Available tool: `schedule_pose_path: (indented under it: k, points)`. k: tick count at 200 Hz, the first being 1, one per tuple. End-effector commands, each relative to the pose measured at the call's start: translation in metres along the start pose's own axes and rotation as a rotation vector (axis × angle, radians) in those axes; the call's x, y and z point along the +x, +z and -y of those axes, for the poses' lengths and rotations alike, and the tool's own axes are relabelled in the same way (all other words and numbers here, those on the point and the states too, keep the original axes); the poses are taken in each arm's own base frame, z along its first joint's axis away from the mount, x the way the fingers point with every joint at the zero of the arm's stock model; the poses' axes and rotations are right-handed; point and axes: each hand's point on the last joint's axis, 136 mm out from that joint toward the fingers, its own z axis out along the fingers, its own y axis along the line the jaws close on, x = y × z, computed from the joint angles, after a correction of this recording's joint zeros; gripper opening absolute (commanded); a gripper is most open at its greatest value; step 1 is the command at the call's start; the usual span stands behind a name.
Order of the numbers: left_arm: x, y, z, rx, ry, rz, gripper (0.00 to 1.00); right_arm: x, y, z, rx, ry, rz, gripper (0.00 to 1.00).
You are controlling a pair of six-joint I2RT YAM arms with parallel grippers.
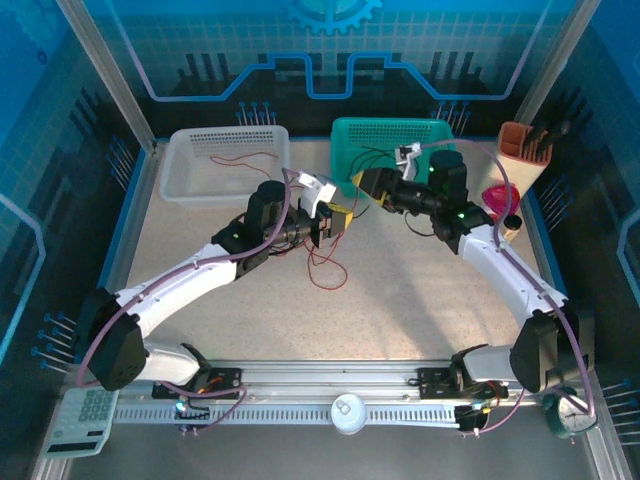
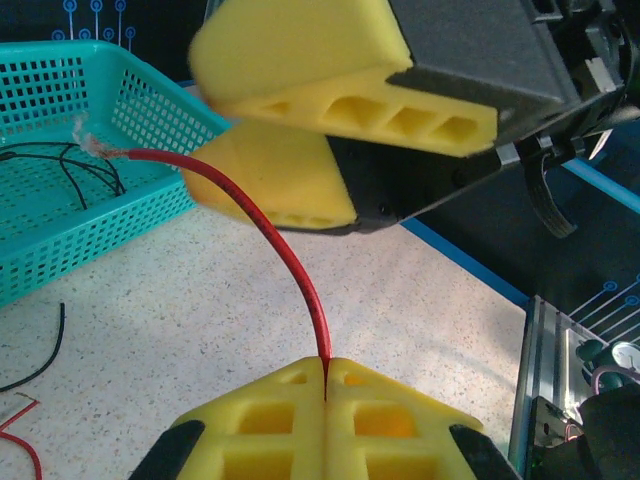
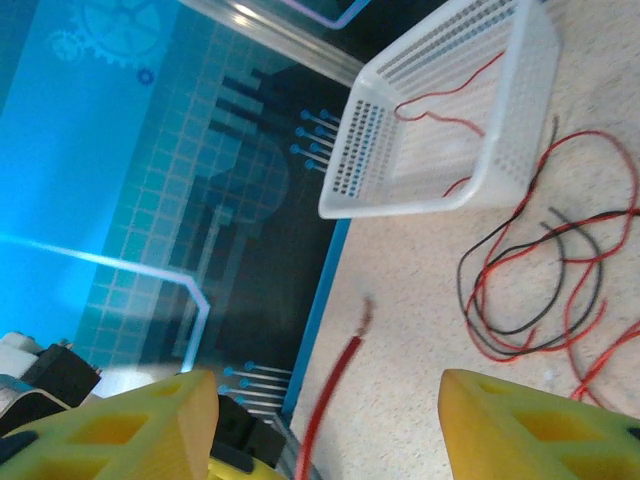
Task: Untangle the cables
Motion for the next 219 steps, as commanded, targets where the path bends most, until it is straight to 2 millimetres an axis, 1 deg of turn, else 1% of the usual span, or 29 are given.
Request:
schedule_pose_path:
  k: [1,17,21,25,31,35,38,45,59,72,87,92,109,133,161,189,219]
  points:
    - [-0.016,-0.009,0.012,0.041,0.033,0.051,0.00,0.004,0.012,-0.020,-0.056,-0.021,-0.027,0.59]
    - [-0.017,-0.009,0.013,0.047,0.034,0.055,0.00,0.006,0.018,-0.022,-0.072,-0.015,-0.039,0.50]
    - [-0.018,-0.010,0.014,0.047,0.034,0.056,0.00,0.006,0.019,-0.022,-0.076,-0.012,-0.041,0.46]
    - [-0.018,-0.010,0.014,0.047,0.035,0.057,0.00,0.005,0.021,-0.024,-0.084,-0.013,-0.042,0.38]
    - [-0.019,-0.011,0.014,0.048,0.037,0.059,0.00,0.004,0.022,-0.027,-0.097,-0.014,-0.042,0.22]
    - [-0.020,-0.011,0.015,0.048,0.037,0.061,0.00,0.003,0.022,-0.029,-0.104,-0.013,-0.042,0.13]
    - [-0.020,-0.011,0.015,0.049,0.038,0.061,0.00,0.002,0.023,-0.030,-0.110,-0.014,-0.042,0.08]
    - [-0.020,-0.012,0.016,0.048,0.038,0.064,0.00,0.000,0.023,-0.035,-0.121,-0.014,-0.037,0.00]
    - [-0.022,-0.015,0.016,0.043,0.037,0.068,0.00,-0.008,0.020,-0.047,-0.142,-0.027,-0.022,0.00]
    - [-0.021,-0.016,0.016,0.040,0.028,0.069,0.21,-0.015,0.016,-0.062,-0.160,-0.045,-0.004,0.00]
    - [-0.022,-0.016,0.015,0.038,0.019,0.070,0.36,-0.024,0.010,-0.083,-0.181,-0.077,0.021,0.00]
    - [-0.021,-0.016,0.014,0.037,0.016,0.071,0.39,-0.027,0.008,-0.089,-0.188,-0.088,0.026,0.00]
    - [-0.019,-0.015,0.012,0.029,0.009,0.068,0.45,-0.034,0.001,-0.110,-0.207,-0.114,0.046,0.00]
    - [-0.014,-0.012,0.009,0.025,0.002,0.066,0.47,-0.044,-0.007,-0.136,-0.234,-0.149,0.071,0.00]
    - [-0.009,-0.008,0.004,0.018,-0.014,0.060,0.47,-0.053,-0.016,-0.161,-0.269,-0.169,0.098,0.00]
    - [-0.002,0.000,0.001,0.024,-0.038,0.044,0.46,-0.061,-0.022,-0.179,-0.297,-0.184,0.116,0.00]
    - [0.004,0.006,-0.001,0.035,-0.064,0.035,0.45,-0.068,-0.027,-0.192,-0.311,-0.197,0.133,0.00]
